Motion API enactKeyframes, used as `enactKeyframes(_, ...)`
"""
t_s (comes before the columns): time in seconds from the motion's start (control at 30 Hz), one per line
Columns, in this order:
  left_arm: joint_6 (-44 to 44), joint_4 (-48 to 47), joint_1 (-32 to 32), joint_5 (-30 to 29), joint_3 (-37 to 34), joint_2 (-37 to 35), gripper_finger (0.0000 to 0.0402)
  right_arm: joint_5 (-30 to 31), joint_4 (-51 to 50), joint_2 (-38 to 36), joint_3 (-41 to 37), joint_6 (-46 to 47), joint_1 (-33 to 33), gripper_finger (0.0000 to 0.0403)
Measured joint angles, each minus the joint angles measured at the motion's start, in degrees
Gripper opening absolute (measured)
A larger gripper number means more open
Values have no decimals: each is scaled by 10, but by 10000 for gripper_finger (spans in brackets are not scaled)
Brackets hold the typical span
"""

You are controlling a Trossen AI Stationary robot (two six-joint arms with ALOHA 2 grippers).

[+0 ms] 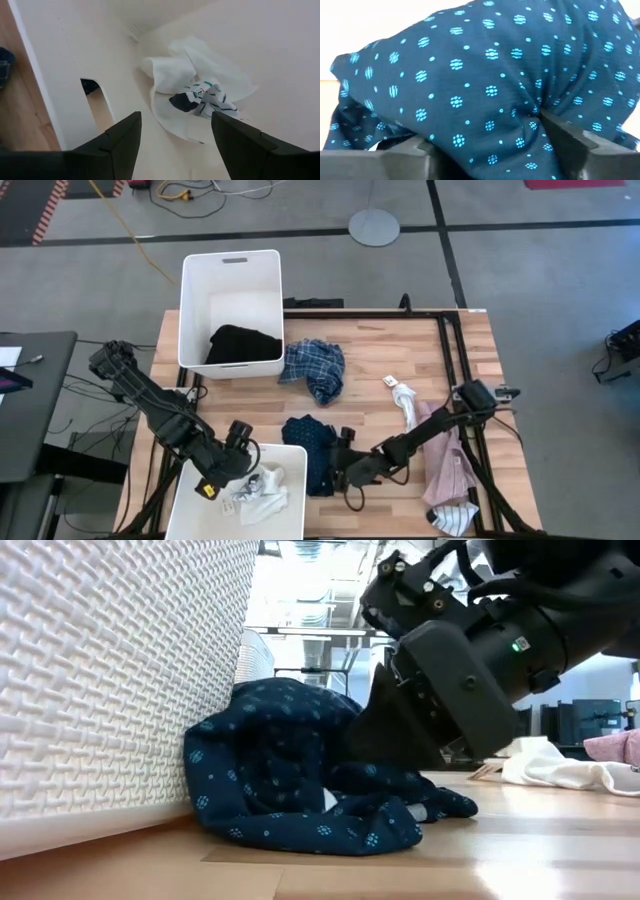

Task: Sort clothes
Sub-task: Put the blue shirt into the top white bin

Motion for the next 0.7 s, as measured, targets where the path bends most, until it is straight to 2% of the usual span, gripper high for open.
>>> enactKeyframes(0.1,0,0,0,-8,0,0,236,4,-38,0,0,32,-1,217)
enactKeyframes(0.3,3,0,0,-23,0,0,236,5,-59,0,-1,49,-1,57)
enactKeyframes(0.37,3,0,0,-29,0,0,236,4,-60,0,-1,49,-1,21)
enactKeyframes(0.7,12,-5,0,-44,24,0,235,18,-99,-29,-3,51,8,16)
